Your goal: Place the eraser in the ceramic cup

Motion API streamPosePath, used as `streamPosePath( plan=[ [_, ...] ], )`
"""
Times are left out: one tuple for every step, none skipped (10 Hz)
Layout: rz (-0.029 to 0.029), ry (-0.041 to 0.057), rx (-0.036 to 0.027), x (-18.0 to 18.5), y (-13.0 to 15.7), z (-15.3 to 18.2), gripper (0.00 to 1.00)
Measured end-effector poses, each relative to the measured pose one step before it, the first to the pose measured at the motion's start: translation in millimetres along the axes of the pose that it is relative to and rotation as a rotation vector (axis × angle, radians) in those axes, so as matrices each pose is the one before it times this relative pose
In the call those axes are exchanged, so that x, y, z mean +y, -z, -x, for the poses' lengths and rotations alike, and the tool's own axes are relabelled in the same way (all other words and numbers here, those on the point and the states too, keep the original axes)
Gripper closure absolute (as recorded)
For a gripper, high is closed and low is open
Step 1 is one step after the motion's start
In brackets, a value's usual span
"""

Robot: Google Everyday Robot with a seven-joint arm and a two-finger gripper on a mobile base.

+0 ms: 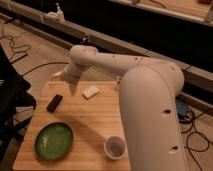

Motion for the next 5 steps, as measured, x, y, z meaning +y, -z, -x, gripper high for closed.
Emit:
streamPosePath(
  plan=[
    [0.03012,-0.00483,0.01706,6.48,0.78,-3.55,0.2],
    [0.01144,-0.00187,0.00708,2.62,0.17,-1.74,0.2],
    [-0.00074,0.00149,0.00041,0.32,-0.67,-0.42,0.2],
    [-0.00078,0.00153,0.00139,0.63,-0.98,-0.89,0.2],
    [-0.00337,0.00255,-0.00102,-0.23,-0.17,-0.21,0.2]
  ],
)
